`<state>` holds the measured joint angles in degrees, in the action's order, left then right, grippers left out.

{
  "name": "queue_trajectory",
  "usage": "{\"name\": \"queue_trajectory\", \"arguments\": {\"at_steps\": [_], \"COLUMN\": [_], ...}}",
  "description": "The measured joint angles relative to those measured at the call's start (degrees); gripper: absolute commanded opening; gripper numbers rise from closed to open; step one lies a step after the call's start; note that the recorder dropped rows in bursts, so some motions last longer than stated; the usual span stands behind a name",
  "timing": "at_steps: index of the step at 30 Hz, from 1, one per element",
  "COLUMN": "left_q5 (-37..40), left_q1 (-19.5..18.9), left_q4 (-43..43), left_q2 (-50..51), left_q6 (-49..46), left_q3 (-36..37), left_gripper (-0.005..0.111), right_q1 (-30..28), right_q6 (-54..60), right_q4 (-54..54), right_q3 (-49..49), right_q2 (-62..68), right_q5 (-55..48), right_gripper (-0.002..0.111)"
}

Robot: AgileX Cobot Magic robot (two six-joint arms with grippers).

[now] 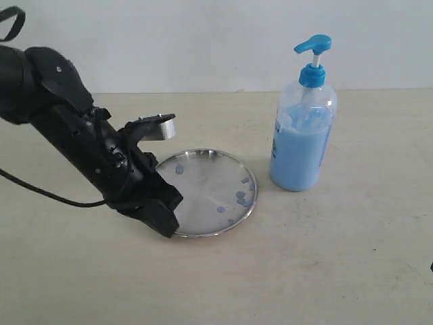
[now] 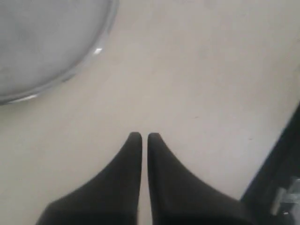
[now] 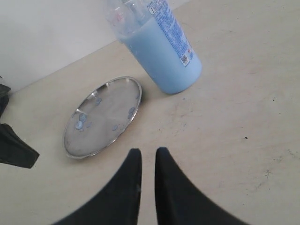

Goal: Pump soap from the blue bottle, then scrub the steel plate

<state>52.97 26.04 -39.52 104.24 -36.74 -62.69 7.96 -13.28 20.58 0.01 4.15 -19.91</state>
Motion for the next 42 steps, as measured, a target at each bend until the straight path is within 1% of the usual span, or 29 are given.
{"name": "queue_trajectory", "arguments": {"at_steps": [1,2,3,5,7,9,10,13,15,16,18,19,21,23,24,26,27,28,30,31,32,33,35,37,38,39,40,41,42], "left_q5": [0.13,0.25,0.72,3.22,7.05,9.07,8.55,-0.72,-7.10,-7.96,-4.67,-2.04,4.86,7.61,7.19,0.90,-4.48,-10.51,-19.55,-22.00,-22.16,-20.21,-10.14,1.03,3.65,5.04,4.26,2.16,-2.46], "left_q1": [0.00,0.00,-0.15,-0.25,-0.36,-0.36,-0.36,-0.36,-0.36,-0.36,-0.36,-0.36,-0.25,-0.25,-0.25,-0.25,-0.38,-0.52,-0.41,-0.03,0.21,0.44,0.70,0.93,1.02,1.02,1.02,0.89,0.72], "left_q4": [8.58,13.34,21.20,25.05,22.94,21.15,21.15,18.93,14.07,12.31,10.06,10.40,15.01,22.49,27.22,33.75,34.71,33.31,24.01,18.23,14.20,10.55,8.54,12.71,16.31,20.33,24.34,26.96,28.79], "left_q2": [1.20,2.24,4.63,8.68,11.83,12.94,12.94,13.31,14.01,14.37,14.98,15.00,15.09,14.88,14.88,14.88,14.88,15.00,15.48,15.76,16.14,16.62,17.32,17.62,17.62,17.62,17.51,17.36,17.27], "left_q6": [5.41,8.57,13.36,16.79,14.81,8.27,5.88,0.60,-5.45,-8.48,-15.46,-17.78,-20.48,-18.63,-16.33,-10.73,-7.43,-4.88,-4.12,-6.30,-9.98,-14.26,-21.53,-27.09,-27.87,-27.88,-27.39,-26.50,-25.03], "left_q3": [-3.35,-5.55,-10.31,-16.79,-21.18,-23.06,-23.17,-23.51,-23.81,-23.94,-23.94,-23.94,-23.94,-23.94,-23.94,-23.94,-23.94,-23.94,-23.94,-23.94,-24.07,-24.07,-24.07,-24.07,-23.91,-23.93,-23.93,-23.84,-23.84], "left_gripper": [0.004,0.004,0.004,0.004,0.004,0.004,0.004,0.004,0.004,0.004,0.004,0.004,0.004,0.004,0.004,0.004,0.004,0.004,0.004,0.004,0.004,0.004,0.004,0.004,0.004,0.004,0.004,0.004,0.004], "right_q1": [0.00,0.00,0.00,0.00,0.00,0.00,0.00,0.00,0.00,0.00,0.00,0.00,0.00,0.00,0.00,0.00,0.00,0.00,0.00,0.00,0.00,0.00,0.00,0.00,0.00,0.00,0.00,0.00,0.00], "right_q6": [0.00,0.00,0.00,0.00,0.00,0.00,0.00,0.00,0.00,0.00,0.00,0.00,0.00,0.00,0.00,0.00,-0.03,-0.03,-0.03,-0.03,-0.03,-0.03,-0.03,-0.03,-0.03,-0.03,-0.03,-0.03,-0.03], "right_q4": [0.00,0.00,0.00,0.00,0.00,0.00,0.00,0.00,0.00,0.00,0.00,0.00,0.00,0.00,0.00,0.00,0.00,0.00,0.00,0.00,0.00,0.00,0.00,0.00,0.00,0.00,0.00,0.00,0.00], "right_q3": [0.00,0.00,0.00,0.00,0.00,0.00,0.00,0.00,0.00,0.00,0.00,0.00,0.00,0.00,0.00,0.00,0.00,0.00,0.00,0.00,0.00,0.00,0.00,0.00,0.00,0.00,0.00,0.00,0.00], "right_q2": [0.00,0.00,0.00,0.00,0.00,0.00,0.00,0.00,0.00,0.00,0.00,0.00,0.00,0.00,0.00,0.00,0.00,0.00,0.00,0.00,0.00,0.00,0.00,0.00,0.00,0.00,0.00,0.00,0.00], "right_q5": [0.00,0.00,0.00,0.00,-0.10,-0.22,-0.22,-0.22,-0.22,-0.22,-0.22,-0.22,-0.22,-0.22,-0.22,-0.22,-0.22,-0.22,-0.22,-0.22,-0.22,-0.22,-0.22,-0.22,-0.22,-0.22,-0.22,-0.22,-0.22], "right_gripper": [0.000,0.000,0.000,0.000,0.000,0.000,0.000,0.000,0.000,0.000,0.000,0.000,0.000,0.000,0.000,0.000,0.000,0.000,0.000,0.000,0.000,0.000,0.000,0.000,0.000,0.000,0.000,0.000,0.000]}}
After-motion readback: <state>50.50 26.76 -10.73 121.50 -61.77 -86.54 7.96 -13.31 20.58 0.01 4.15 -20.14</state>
